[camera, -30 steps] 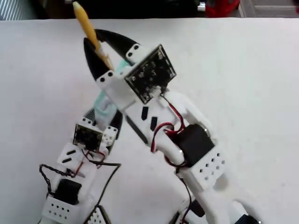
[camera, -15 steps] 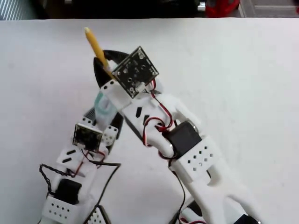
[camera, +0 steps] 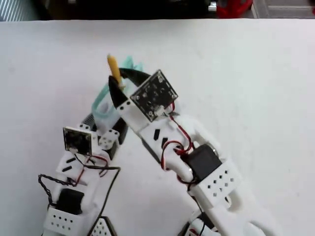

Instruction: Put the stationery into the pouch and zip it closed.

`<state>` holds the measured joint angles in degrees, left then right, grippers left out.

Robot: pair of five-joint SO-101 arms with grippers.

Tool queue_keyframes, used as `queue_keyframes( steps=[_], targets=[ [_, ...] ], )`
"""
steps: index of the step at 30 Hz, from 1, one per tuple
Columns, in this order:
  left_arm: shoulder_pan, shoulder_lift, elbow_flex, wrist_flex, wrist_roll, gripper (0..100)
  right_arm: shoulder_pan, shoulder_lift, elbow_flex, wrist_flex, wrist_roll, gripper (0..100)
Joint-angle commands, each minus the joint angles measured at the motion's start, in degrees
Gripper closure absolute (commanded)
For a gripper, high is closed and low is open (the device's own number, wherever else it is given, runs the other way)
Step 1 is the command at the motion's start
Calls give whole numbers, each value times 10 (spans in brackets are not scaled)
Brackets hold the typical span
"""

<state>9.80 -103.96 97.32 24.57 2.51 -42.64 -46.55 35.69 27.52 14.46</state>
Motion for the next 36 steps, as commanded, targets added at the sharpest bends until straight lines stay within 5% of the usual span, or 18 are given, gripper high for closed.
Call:
queue_keyframes(
  steps=[1,17,36],
  targets=[
    [-27,-8,-46,-15,6,878,28,-17,16,-4,4,981],
    [-36,-8,-48,4,10,820,79,77,-33,-107,5,981],
    [-31,-8,-44,9,7,819,46,309,-443,348,1,977]
  ],
)
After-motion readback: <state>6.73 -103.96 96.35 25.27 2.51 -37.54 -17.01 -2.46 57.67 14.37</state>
